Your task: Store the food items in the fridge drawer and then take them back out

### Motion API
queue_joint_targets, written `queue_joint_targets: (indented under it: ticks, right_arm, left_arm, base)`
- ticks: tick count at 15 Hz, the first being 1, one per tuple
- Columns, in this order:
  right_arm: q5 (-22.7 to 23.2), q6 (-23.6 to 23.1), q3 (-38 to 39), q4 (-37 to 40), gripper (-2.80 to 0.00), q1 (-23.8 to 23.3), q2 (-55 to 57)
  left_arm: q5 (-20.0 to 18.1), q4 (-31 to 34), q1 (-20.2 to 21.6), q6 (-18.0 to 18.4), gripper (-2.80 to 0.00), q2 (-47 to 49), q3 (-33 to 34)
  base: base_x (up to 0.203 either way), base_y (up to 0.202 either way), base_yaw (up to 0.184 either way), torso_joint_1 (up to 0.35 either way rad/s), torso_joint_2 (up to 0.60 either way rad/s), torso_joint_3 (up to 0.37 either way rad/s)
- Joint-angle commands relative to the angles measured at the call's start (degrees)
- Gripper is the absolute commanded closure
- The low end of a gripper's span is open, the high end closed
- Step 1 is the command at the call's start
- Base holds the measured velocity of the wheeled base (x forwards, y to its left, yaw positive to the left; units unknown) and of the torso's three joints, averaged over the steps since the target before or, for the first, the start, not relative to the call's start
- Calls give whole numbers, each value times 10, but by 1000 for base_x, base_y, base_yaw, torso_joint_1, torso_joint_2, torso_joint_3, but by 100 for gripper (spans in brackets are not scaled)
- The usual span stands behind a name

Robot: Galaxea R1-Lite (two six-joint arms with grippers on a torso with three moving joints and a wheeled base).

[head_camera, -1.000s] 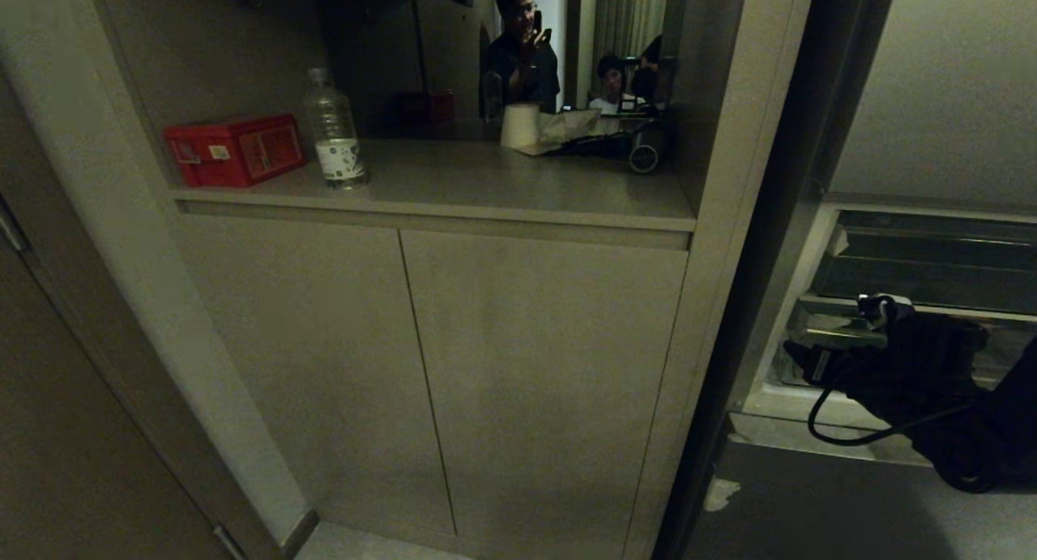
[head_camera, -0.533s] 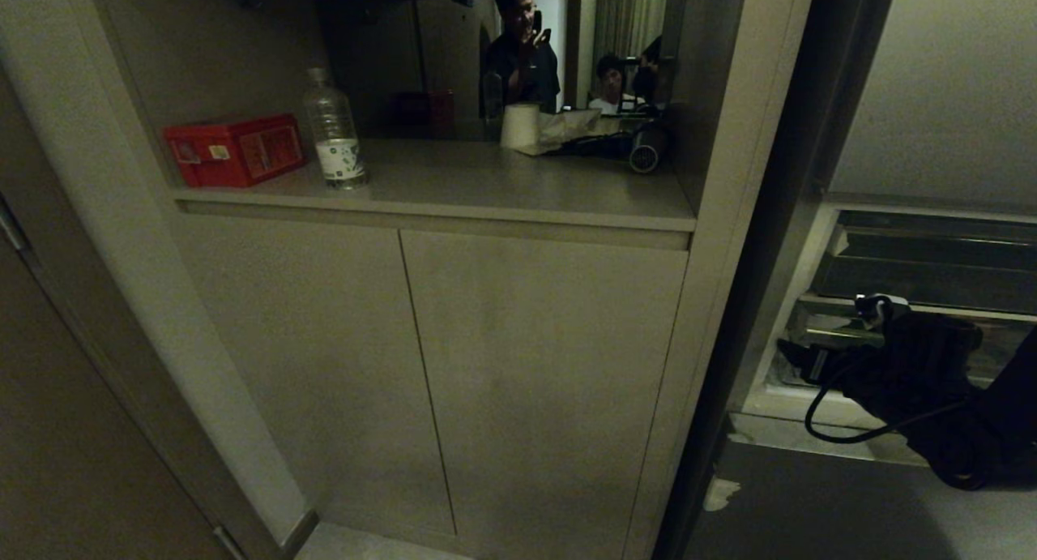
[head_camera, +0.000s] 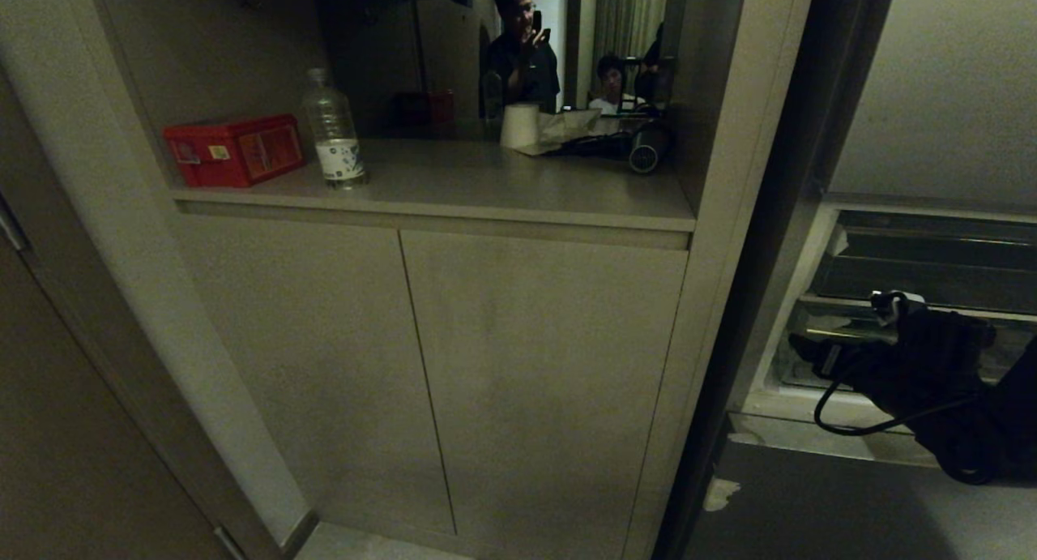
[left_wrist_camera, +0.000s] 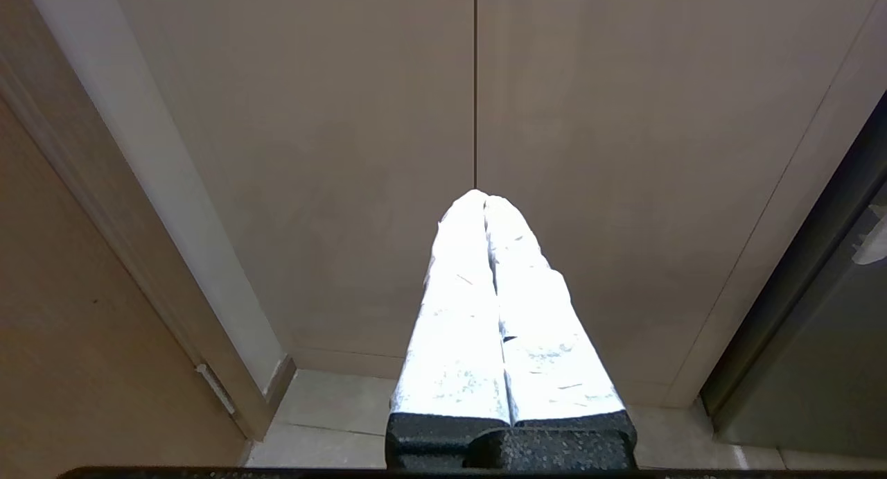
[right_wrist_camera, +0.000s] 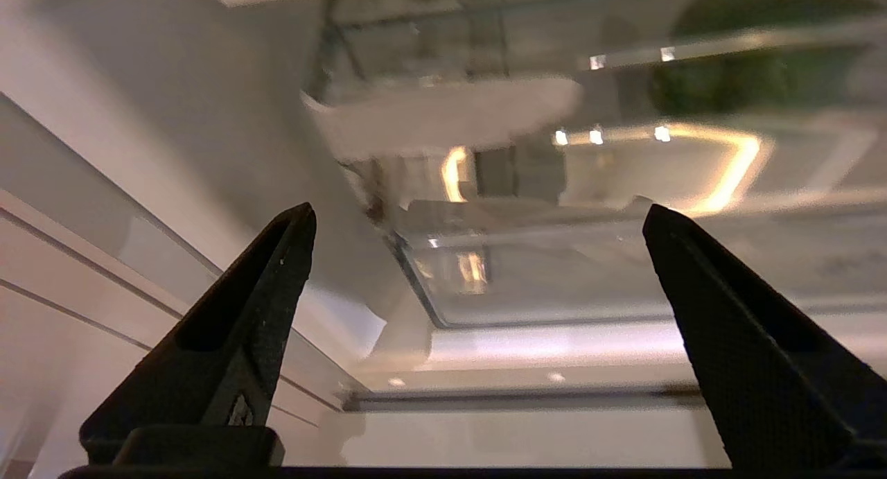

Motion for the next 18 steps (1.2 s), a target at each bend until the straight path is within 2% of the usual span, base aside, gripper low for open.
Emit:
queue_joint_targets:
  ticks: [1,12,13,18]
  right_arm:
    - [0,0,-12,-4,-280,-1,10]
    - [0,0,-28,-5,-280,4,29]
    - [0,0,-28,-5,0,4,29]
    - [-1,0,-27,-5,0,31,29]
  left_arm:
    - [0,0,0,0,0,1,0]
    - [0,0,0,0,0,1,0]
    - [0,0,0,0,0,1,0]
    - [0,0,0,0,0,1,0]
  base:
    - [0,0,0,0,0,0]
    - [0,0,0,0,0,0]
    - [0,0,0,0,0,0]
    - [0,0,0,0,0,0]
